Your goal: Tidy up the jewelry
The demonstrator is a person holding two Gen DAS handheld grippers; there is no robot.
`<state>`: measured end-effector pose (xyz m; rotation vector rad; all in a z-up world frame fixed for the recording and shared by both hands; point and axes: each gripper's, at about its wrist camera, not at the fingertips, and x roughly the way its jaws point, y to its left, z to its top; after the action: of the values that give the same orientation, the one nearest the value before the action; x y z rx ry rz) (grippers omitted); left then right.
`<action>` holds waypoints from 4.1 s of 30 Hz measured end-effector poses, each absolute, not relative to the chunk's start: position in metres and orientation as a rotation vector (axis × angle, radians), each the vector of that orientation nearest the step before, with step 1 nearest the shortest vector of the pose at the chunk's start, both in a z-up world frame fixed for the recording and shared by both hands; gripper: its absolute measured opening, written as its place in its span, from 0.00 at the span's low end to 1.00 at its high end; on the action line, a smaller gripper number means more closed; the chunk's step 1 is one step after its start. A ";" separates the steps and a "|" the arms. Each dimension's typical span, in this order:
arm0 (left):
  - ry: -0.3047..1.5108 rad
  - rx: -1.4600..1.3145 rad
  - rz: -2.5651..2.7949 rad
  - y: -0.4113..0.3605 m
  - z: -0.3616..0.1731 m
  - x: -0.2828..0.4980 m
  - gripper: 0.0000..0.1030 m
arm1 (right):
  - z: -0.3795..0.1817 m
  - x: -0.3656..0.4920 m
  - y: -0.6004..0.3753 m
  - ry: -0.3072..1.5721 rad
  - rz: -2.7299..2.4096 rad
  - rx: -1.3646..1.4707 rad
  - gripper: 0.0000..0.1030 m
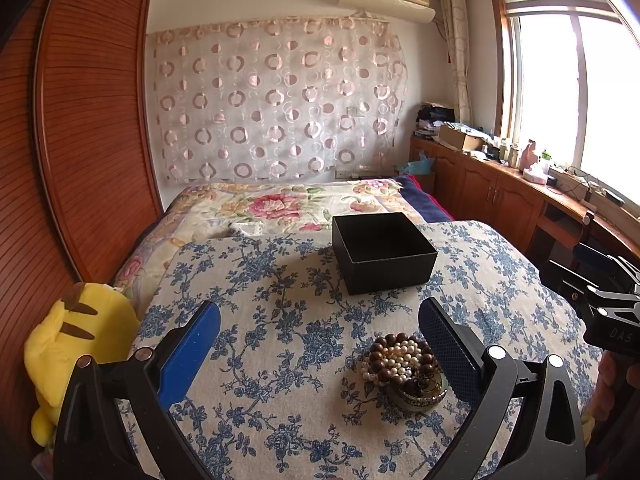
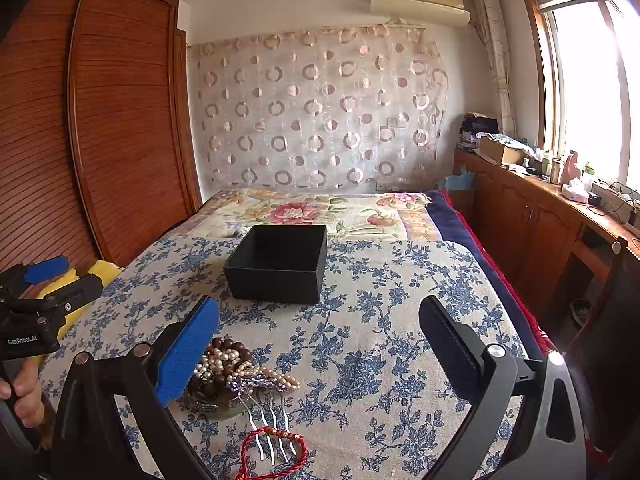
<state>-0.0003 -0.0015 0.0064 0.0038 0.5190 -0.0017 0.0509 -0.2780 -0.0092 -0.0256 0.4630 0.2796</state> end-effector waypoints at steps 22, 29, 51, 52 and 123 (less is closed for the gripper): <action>0.511 0.001 -0.001 -0.002 0.011 -0.001 0.93 | -0.010 0.050 -0.278 0.462 0.280 -0.024 0.98; 0.510 0.001 -0.001 -0.002 0.013 -0.002 0.93 | -0.010 0.050 -0.278 0.462 0.280 -0.024 0.98; 0.495 -0.002 0.001 -0.005 0.023 -0.007 0.93 | -0.010 0.050 -0.278 0.461 0.281 -0.023 0.98; 0.495 -0.003 0.001 -0.005 0.023 -0.008 0.93 | -0.010 0.050 -0.278 0.461 0.280 -0.023 0.98; 0.823 0.036 -0.177 -0.019 -0.074 0.037 0.93 | -0.112 0.037 -0.292 0.876 0.471 -0.167 0.08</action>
<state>0.0367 -0.0193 -0.0742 0.0355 0.8230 -0.1775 0.0367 -0.2920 -0.1120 -0.1671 0.8763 0.4707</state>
